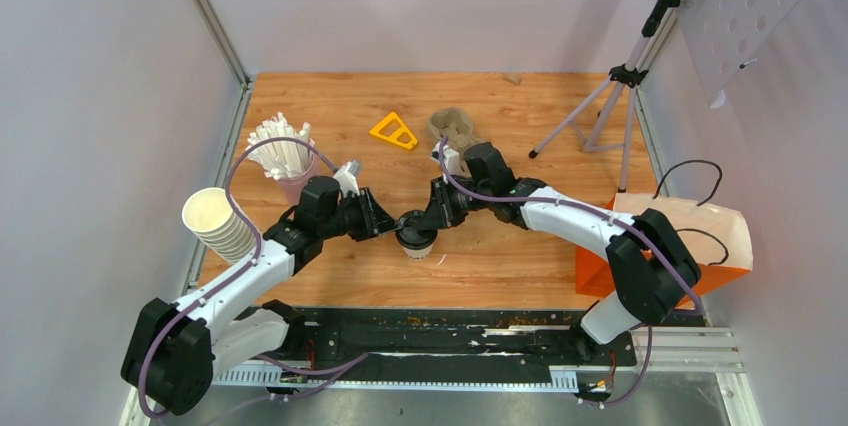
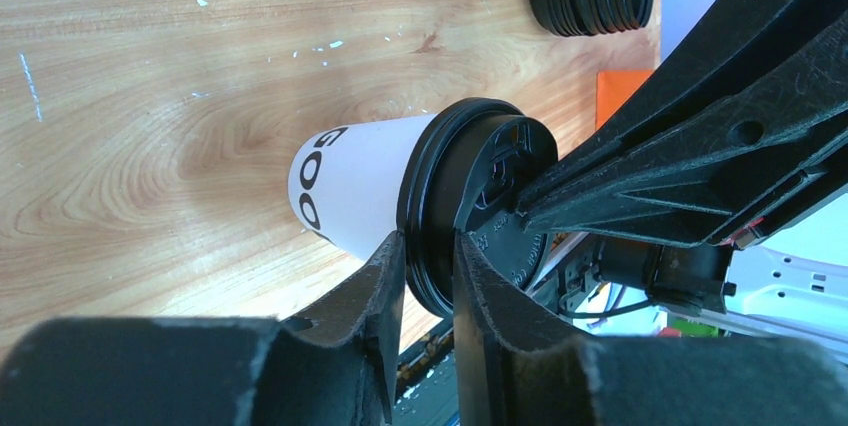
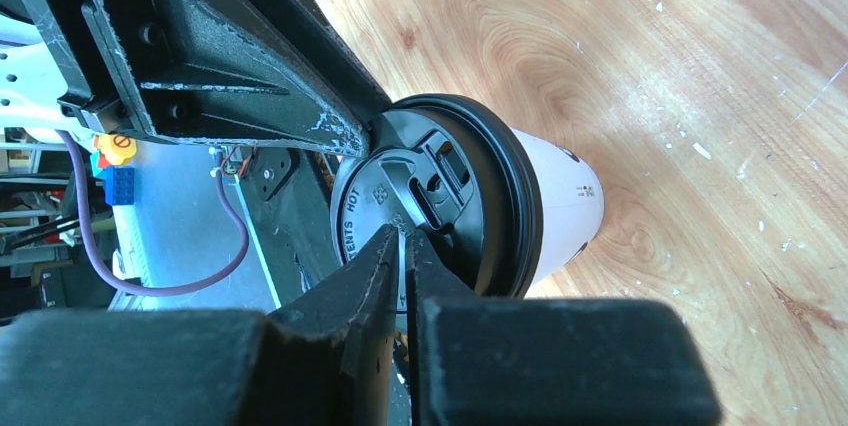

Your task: Pack the takeout coffee

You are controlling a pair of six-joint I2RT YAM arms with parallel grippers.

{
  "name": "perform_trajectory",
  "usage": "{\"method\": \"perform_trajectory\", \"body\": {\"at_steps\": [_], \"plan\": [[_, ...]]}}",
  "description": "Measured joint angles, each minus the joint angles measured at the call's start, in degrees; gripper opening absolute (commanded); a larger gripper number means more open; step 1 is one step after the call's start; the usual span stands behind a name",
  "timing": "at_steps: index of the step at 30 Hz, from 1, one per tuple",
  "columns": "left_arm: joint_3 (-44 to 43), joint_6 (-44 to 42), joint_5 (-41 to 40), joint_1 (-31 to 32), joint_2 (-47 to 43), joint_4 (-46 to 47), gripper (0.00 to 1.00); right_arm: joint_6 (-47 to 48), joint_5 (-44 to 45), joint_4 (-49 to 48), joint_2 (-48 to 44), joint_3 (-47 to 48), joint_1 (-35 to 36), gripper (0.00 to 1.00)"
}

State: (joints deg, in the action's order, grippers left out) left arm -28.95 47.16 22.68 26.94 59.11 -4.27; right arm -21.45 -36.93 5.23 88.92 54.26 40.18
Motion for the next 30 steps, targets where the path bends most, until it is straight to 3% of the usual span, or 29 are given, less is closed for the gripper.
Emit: {"method": "perform_trajectory", "body": {"at_steps": [8, 16, 30], "plan": [[-2.40, -2.38, -0.02, -0.09, -0.42, -3.34, 0.46, -0.09, -0.50, 1.99, 0.02, 1.40, -0.13, 0.14], [-5.90, -5.03, 1.53, -0.09, 0.02, -7.69, 0.57, 0.50, 0.09, 11.76, 0.17, 7.34, -0.26, 0.32], [-10.25, -12.44, 2.34, -0.09, 7.13, -10.47, 0.54, 0.52, 3.74, 17.25, -3.13, 7.17, -1.09, 0.43]]}}
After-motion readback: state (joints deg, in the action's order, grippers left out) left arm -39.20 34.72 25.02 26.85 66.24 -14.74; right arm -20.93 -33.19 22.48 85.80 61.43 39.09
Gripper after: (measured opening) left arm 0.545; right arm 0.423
